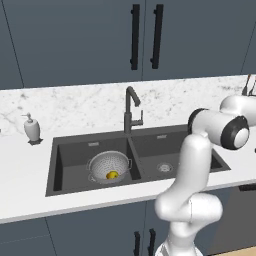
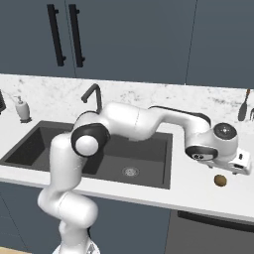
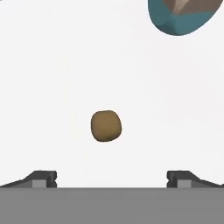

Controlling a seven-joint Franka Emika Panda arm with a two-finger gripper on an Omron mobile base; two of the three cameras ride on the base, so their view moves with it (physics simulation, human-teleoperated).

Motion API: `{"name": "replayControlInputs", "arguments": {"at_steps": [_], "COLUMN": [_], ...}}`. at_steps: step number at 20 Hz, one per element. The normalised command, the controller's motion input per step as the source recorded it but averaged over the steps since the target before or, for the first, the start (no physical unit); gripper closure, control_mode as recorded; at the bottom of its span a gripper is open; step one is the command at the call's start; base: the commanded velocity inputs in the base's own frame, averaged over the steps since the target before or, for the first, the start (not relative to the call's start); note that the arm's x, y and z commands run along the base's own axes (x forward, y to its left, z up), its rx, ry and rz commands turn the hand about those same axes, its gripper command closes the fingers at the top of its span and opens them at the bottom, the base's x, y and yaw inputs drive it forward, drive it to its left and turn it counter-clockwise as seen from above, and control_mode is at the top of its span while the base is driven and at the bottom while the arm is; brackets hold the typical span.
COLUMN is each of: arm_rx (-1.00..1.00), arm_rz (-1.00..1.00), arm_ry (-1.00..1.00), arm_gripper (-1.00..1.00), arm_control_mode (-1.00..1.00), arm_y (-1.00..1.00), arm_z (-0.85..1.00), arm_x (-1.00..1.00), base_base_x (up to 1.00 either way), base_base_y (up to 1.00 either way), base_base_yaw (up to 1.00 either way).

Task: Put the colander in the sink, put the kiwi, pear in the colander, and turn on the sink faucet and pour water over the colander.

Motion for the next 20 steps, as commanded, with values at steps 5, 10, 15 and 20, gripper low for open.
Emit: {"name": "replayControlInputs", "arguments": {"at_steps": [5, 10, 15, 20], "arm_rx": [0.0, 0.0, 0.0, 0.0], "arm_rz": [0.06, 0.04, 0.0, 0.0], "arm_ry": [0.0, 0.0, 0.0, 0.0], "arm_gripper": [-1.0, -1.0, -1.0, -1.0], "arm_control_mode": [-1.0, -1.0, -1.0, -1.0], "arm_y": [0.01, 0.23, 0.22, 0.0], "arm_z": [-0.16, -0.28, -0.34, -0.28], "arm_x": [-0.21, -0.02, 0.09, 0.17], "base_base_x": [0.0, 0.0, 0.0, 0.0], "base_base_y": [0.0, 0.0, 0.0, 0.0], "base_base_yaw": [0.0, 0.0, 0.0, 0.0]}}
